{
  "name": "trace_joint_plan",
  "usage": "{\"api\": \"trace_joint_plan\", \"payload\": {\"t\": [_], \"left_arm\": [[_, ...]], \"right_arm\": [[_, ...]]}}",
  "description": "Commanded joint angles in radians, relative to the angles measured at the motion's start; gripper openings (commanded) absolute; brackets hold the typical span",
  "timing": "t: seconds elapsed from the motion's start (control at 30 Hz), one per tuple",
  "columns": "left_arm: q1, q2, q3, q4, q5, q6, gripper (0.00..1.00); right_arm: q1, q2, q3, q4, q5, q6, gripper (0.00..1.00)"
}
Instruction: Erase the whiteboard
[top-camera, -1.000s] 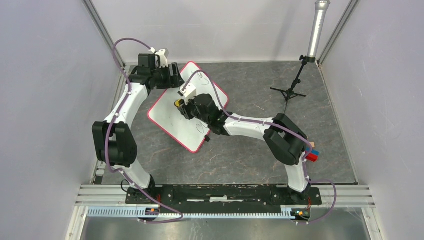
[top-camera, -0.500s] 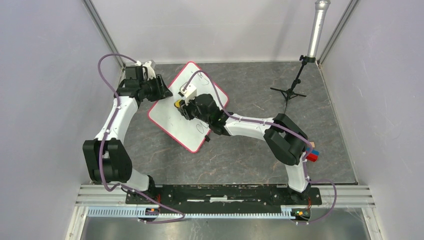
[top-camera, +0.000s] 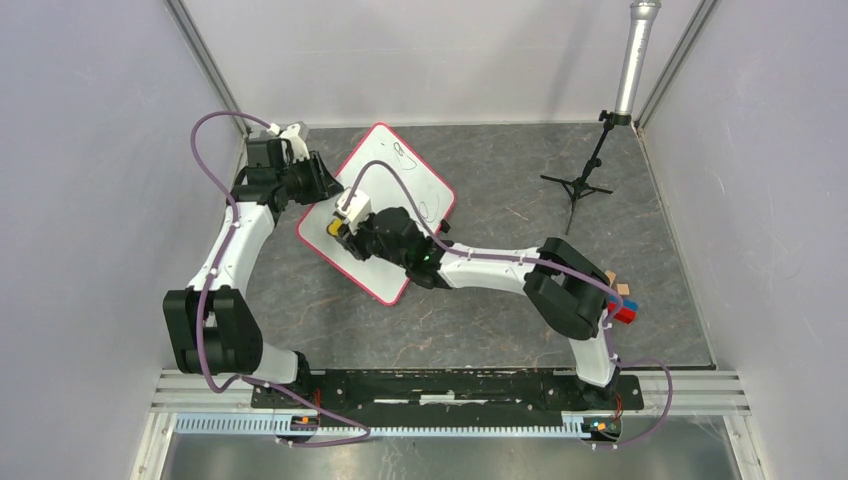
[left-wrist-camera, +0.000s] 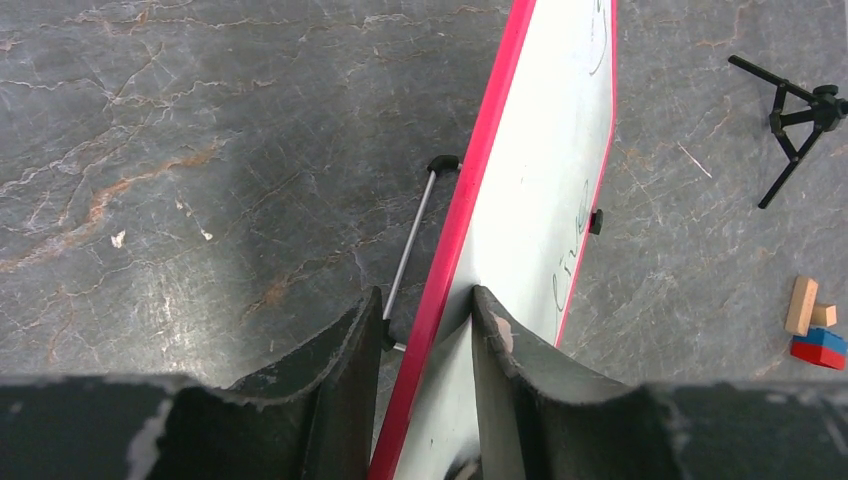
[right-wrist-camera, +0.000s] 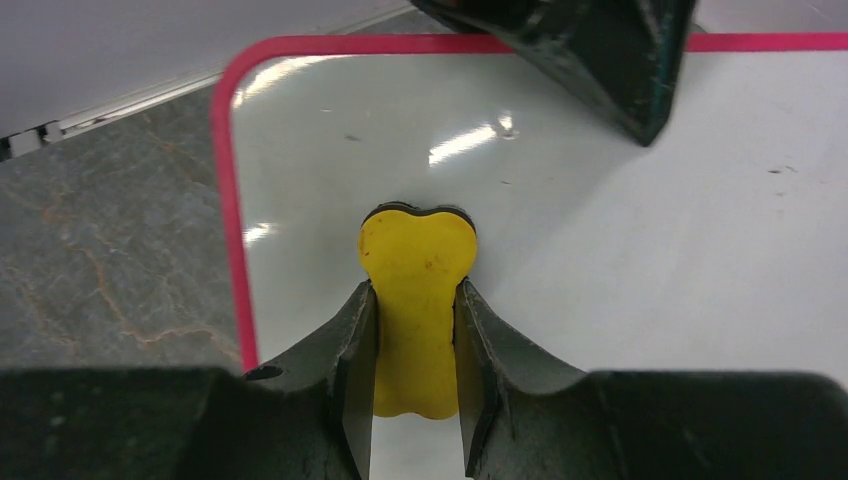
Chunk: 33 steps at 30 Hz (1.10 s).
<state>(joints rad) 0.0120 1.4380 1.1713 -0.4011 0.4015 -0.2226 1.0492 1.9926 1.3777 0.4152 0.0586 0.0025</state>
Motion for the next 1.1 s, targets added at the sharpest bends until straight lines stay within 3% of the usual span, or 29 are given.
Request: {"api": "trace_joint_plan", "payload": {"t": [0.0, 0.1, 0.27, 0.5, 0.83, 1.07], "left_arm": [[-0.014, 0.012, -0.013, -0.028, 0.020, 0.004, 0.12], [-0.014, 0.020, -0.007, -0.035, 0.016, 0.006, 0.10], [-0.014, 0.023, 0.001, -0.043, 0.012, 0.015, 0.06], [-0.014, 0.019, -0.003, -0.044, 0.014, 0.017, 0.02], [-0.014, 0.015, -0.007, -0.048, 0.014, 0.017, 0.02], [-0.014, 0.013, -0.007, -0.048, 0.004, 0.025, 0.02]], "right_arm": [[0.043, -0.002, 0.034, 0.028, -0.055, 0.035, 0.31], [0.036, 0.003, 0.012, 0.039, 0.009, 0.056, 0.32], [-0.064, -0.003, -0.111, 0.072, 0.037, 0.223, 0.31], [-0.091, -0.059, -0.237, 0.091, 0.092, 0.220, 0.31], [0.090, -0.005, -0.050, 0.041, 0.105, 0.052, 0.31], [0.064, 0.043, 0.040, 0.033, 0.103, 0.081, 0.31]]}}
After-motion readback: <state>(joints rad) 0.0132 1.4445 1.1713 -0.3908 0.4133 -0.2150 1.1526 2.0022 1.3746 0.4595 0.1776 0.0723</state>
